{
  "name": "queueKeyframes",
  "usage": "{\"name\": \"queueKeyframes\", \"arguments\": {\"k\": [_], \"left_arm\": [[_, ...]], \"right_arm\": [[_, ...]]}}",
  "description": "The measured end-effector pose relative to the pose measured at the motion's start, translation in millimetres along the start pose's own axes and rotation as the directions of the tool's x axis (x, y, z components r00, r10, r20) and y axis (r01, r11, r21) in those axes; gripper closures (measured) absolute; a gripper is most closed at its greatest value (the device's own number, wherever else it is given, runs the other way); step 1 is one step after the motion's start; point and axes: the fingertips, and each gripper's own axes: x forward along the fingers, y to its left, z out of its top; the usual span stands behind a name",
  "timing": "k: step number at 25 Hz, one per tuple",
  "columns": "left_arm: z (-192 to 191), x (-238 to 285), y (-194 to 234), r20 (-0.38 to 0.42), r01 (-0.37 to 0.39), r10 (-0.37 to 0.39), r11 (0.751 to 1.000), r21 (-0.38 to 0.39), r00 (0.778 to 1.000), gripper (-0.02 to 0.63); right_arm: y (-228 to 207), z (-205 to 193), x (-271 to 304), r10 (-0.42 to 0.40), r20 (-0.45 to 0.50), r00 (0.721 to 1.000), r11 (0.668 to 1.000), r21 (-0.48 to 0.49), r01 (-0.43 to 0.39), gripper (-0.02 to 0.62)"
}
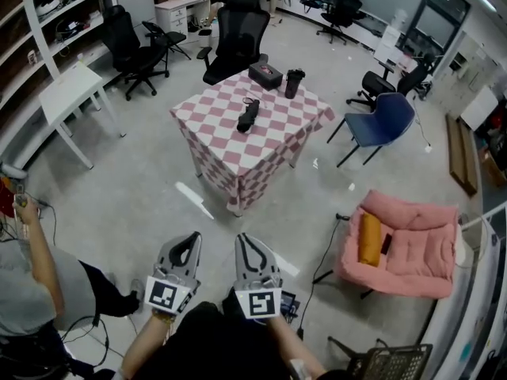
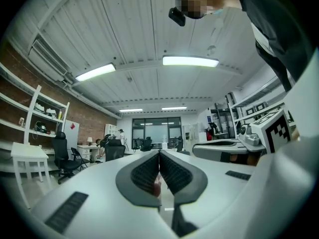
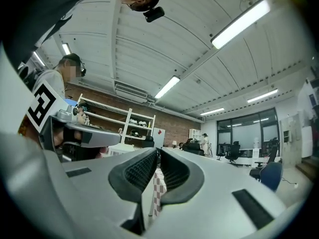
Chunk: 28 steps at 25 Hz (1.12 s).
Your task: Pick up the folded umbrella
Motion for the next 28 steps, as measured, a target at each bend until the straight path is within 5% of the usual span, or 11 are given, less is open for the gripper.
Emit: {"name": "queueKeyframes", "arguments": {"k": [12,25,28], "left_arm": [[-10,69,40,-0.008,0.028,-0.028,1.0,-0.011,1.0,0.592],[-20,144,168,0.016,0.163,-0.162,0.986,-0.025,0.987,0.592],[-21,156,194,0.014,0.188,-0.187,0.982,-0.021,0.982,0.592]], "right_arm": [[-41,-18,68,-0.044,-0.015,0.999,0.998,0.053,0.045,0.577],[-42,-9,205,-0.154,0.017,0.988,0.988,0.006,0.154,0.577],[-38,-17,226,-0.168,-0.054,0.984,0.986,-0.013,0.168,0.577]]}}
